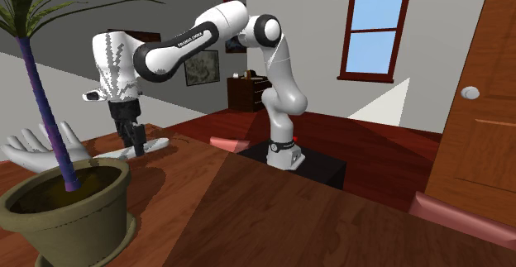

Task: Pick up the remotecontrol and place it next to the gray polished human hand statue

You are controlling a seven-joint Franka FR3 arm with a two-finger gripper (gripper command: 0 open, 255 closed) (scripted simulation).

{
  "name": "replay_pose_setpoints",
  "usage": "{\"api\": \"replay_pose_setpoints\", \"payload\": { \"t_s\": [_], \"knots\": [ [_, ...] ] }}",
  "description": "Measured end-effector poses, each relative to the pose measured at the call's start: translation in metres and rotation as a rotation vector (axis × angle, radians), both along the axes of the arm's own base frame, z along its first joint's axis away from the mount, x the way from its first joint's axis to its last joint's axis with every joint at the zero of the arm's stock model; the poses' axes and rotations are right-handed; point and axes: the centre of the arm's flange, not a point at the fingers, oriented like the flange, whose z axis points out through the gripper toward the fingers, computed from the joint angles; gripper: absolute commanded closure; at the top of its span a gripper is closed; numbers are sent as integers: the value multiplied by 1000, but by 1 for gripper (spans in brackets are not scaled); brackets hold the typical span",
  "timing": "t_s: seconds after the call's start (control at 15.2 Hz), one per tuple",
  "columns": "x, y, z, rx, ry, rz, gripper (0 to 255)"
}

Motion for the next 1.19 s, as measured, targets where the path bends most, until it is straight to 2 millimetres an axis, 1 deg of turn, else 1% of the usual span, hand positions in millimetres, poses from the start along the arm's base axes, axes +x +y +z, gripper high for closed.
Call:
{"api": "replay_pose_setpoints", "payload": {
  "t_s": [0.59,0.79,0.92,1.19],
  "knots": [
    [0,0,-46,0,0,0,255],
    [-1,1,-65,0,0,0,255],
    [0,1,-70,0,0,0,255],
    [0,0,-71,0,0,0,255]
  ]
}}
